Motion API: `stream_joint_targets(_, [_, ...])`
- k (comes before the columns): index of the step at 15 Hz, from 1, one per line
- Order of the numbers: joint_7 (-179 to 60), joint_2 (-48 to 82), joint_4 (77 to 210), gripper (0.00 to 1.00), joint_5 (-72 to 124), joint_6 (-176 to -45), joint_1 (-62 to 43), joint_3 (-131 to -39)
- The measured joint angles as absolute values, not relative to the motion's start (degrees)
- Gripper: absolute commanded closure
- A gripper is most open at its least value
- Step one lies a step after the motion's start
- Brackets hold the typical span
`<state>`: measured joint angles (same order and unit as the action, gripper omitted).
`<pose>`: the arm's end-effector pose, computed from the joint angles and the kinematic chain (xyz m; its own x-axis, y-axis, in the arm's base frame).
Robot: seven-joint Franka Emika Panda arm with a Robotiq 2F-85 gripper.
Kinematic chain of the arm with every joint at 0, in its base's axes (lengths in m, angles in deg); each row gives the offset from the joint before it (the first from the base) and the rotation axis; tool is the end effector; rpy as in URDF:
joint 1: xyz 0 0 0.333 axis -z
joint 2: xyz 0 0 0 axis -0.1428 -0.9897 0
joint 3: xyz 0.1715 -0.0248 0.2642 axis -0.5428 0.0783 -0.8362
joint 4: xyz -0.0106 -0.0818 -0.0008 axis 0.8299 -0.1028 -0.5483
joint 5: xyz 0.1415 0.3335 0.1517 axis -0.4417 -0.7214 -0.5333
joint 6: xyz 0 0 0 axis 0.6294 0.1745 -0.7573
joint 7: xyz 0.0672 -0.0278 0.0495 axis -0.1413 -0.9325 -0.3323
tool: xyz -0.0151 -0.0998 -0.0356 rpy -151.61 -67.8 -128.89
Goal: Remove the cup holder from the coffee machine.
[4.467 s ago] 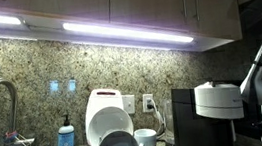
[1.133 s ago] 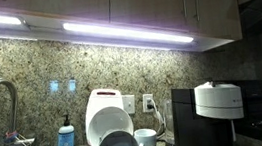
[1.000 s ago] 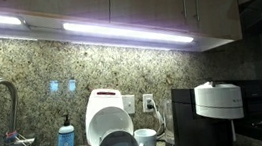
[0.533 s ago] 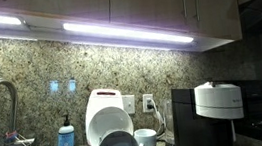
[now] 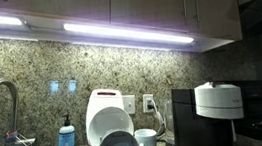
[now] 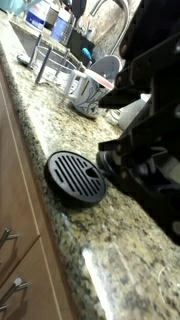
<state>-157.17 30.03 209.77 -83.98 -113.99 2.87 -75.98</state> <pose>0.3135 -0.1364 0.1734 0.7241 -0.6036 0.3337 -0.2608 -0.6875 -0.6777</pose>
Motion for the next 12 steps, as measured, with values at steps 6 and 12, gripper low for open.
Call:
stream_joint_targets(6, [-162.31, 30.68, 209.75, 0.86, -86.00, -116.91, 0.97, -78.16])
stream_joint_targets(12, [-167.41, 30.50, 209.85, 0.86, -86.91, -125.49, -4.27, -83.98])
